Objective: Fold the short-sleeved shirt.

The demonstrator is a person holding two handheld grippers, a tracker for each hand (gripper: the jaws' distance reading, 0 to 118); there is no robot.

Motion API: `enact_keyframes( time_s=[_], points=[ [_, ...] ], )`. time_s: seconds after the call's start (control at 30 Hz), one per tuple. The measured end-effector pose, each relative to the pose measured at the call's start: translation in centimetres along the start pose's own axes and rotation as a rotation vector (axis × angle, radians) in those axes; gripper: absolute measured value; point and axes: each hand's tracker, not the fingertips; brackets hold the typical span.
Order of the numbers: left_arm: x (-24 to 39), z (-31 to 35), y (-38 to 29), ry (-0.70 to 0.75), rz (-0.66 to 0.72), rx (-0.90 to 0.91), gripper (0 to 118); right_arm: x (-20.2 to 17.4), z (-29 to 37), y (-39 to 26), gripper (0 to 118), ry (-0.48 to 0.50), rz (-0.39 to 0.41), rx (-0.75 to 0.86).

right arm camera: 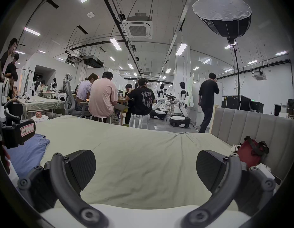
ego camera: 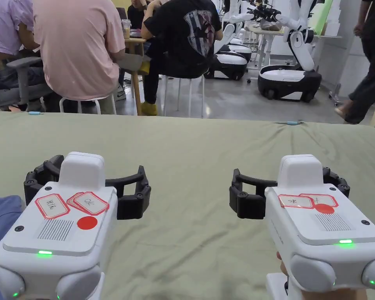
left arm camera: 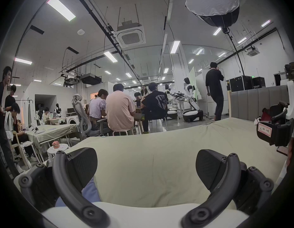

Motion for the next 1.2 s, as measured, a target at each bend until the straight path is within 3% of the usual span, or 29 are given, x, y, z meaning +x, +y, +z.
enact_keyframes(
  time_s=[1.2],
  points=[
    [-0.06, 0.13, 0.06, -0.009, 0.033, 0.001, 118, -0.42, -0.29, -0.27, 118, -0.016, 0.025, -0.007]
  ],
)
